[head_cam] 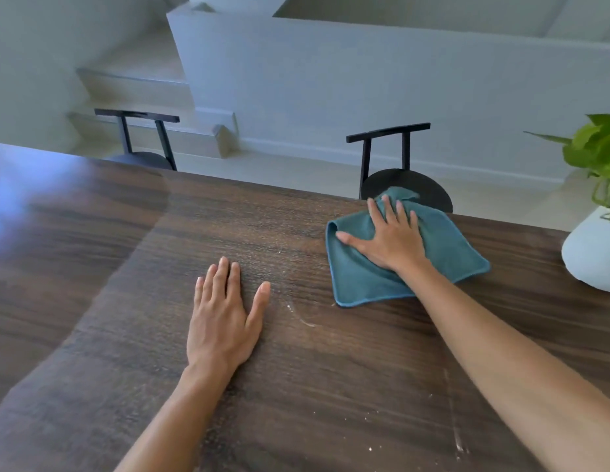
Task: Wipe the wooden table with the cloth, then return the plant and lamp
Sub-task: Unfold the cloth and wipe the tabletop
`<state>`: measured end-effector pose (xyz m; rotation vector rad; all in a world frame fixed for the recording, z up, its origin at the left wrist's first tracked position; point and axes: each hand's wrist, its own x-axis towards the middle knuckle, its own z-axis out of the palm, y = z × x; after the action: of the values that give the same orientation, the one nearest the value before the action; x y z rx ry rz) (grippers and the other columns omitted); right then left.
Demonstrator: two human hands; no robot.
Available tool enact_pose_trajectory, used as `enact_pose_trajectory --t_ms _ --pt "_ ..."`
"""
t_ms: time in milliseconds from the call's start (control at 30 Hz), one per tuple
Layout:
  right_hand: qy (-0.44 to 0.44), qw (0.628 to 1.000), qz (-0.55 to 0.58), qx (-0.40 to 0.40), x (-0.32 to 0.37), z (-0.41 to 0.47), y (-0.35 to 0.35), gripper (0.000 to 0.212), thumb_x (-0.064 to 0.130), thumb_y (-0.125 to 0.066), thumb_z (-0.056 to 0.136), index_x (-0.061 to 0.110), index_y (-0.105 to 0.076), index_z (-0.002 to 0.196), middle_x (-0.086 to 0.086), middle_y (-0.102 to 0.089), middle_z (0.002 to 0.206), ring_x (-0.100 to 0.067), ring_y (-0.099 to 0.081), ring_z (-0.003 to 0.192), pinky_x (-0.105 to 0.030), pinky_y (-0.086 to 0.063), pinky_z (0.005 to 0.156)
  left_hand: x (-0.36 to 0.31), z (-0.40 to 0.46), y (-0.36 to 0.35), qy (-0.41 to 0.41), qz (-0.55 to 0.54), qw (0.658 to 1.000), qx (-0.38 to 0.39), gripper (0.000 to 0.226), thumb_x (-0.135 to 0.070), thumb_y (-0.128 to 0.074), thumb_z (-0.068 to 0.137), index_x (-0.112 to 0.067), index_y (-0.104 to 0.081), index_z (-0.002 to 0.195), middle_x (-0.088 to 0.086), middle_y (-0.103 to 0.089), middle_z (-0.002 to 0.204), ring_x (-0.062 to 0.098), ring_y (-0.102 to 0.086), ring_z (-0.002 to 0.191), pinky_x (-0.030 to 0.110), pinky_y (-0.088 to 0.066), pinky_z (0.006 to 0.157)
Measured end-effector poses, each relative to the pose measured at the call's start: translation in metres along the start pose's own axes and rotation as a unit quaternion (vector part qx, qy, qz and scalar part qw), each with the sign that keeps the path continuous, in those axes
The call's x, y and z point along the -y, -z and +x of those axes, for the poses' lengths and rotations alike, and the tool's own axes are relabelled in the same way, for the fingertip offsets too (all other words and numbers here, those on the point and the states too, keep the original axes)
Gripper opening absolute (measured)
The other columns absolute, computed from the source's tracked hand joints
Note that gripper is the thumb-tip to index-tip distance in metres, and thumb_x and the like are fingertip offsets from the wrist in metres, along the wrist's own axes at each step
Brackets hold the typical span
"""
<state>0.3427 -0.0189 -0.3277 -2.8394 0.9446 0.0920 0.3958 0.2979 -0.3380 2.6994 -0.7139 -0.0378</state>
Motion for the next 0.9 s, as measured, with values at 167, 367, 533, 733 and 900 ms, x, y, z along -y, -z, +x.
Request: enact_pose_trajectory --t_ms 167,367,533,733,900 --pt "0.072 0.997 0.021 0.007 0.08 -0.005 -0.009 0.124 0.101 -0.008 0.068 0.019 -0.004 0.161 -0.01 0.003 0.169 -0.029 0.005 0.155 -0.05 0.001 0.125 0.001 0.001 0.0 -0.002 -0.009 1.0 0.0 0.094 -0.074 -0.003 0.09 -0.011 -0.024 0.156 0.005 -0.014 0.166 0.018 -0.005 0.153 0.037 -0.001 0.125" --pt "0.183 0.982 0.044 -0.005 0.063 -0.128 -0.025 0.116 0.099 -0.022 0.07 0.028 -0.006 0.16 0.003 0.003 0.169 -0.017 0.009 0.155 -0.046 0.003 0.125 0.0 0.0 0.004 -0.003 -0.023 1.0 -0.003 0.105 -0.078 0.006 0.084 -0.008 -0.028 0.154 0.009 -0.018 0.165 0.021 -0.01 0.153 0.038 -0.003 0.125" --pt "0.071 0.997 0.026 -0.004 -0.017 -0.085 -0.007 0.12 0.103 -0.018 0.066 0.031 -0.003 0.16 0.003 0.007 0.168 -0.016 0.009 0.155 -0.047 0.003 0.125 -0.001 -0.002 0.005 0.001 -0.025 1.0 0.008 0.104 -0.08 0.006 0.084 -0.01 -0.022 0.156 0.006 -0.012 0.166 0.018 -0.004 0.153 0.036 0.001 0.125" --pt "-0.004 1.0 0.019 0.001 0.015 0.003 -0.003 0.127 0.103 -0.01 0.064 0.021 -0.001 0.161 -0.007 0.008 0.168 -0.027 0.009 0.155 -0.051 0.003 0.124 0.0 -0.001 0.002 -0.001 -0.03 1.0 0.0 0.102 -0.079 0.005 0.085 -0.01 -0.023 0.156 0.006 -0.013 0.166 0.018 -0.004 0.153 0.036 0.001 0.125" --pt "0.046 0.998 0.034 -0.003 0.072 -0.015 -0.014 0.123 0.099 -0.015 0.069 0.018 -0.005 0.161 -0.01 0.003 0.168 -0.029 0.004 0.155 -0.05 0.0 0.125 0.003 -0.001 -0.001 -0.007 -0.029 0.999 -0.015 0.095 -0.073 -0.002 0.091 -0.008 -0.031 0.153 0.011 -0.02 0.164 0.023 -0.011 0.153 0.038 -0.002 0.124"
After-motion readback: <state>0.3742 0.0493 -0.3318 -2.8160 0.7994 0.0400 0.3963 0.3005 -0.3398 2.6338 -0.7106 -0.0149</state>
